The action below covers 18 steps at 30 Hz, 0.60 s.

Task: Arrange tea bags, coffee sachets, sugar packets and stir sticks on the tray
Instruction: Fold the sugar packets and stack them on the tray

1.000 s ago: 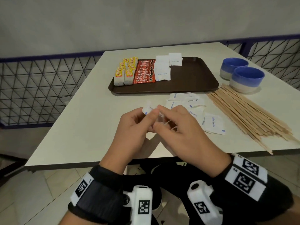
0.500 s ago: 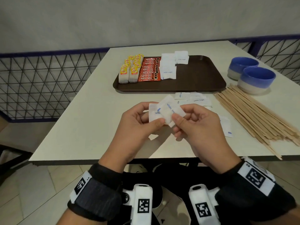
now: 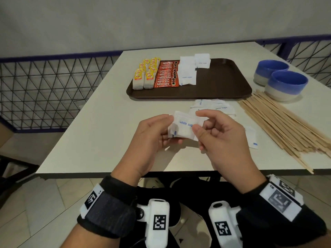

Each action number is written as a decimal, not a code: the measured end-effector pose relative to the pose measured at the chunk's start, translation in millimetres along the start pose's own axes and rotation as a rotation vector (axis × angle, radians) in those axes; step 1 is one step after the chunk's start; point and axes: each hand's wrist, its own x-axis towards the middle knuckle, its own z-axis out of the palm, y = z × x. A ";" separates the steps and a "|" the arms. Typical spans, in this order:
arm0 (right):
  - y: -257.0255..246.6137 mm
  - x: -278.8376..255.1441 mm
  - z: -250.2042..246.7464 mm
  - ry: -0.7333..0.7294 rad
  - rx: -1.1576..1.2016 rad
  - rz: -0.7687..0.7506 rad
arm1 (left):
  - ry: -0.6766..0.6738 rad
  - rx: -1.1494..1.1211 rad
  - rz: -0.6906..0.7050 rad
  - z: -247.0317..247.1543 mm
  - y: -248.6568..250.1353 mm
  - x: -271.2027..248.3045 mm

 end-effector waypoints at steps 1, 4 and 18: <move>-0.6 -0.3 -0.3 0.010 0.007 0.009 | -0.005 0.030 0.013 0.0 -1.1 -0.5; -2.2 -1.2 -1.0 0.033 0.021 0.030 | -0.038 0.128 0.058 -0.7 -5.0 -1.2; -0.9 -0.6 -1.0 0.008 0.036 0.095 | -0.090 0.121 0.076 -1.0 -3.0 -4.2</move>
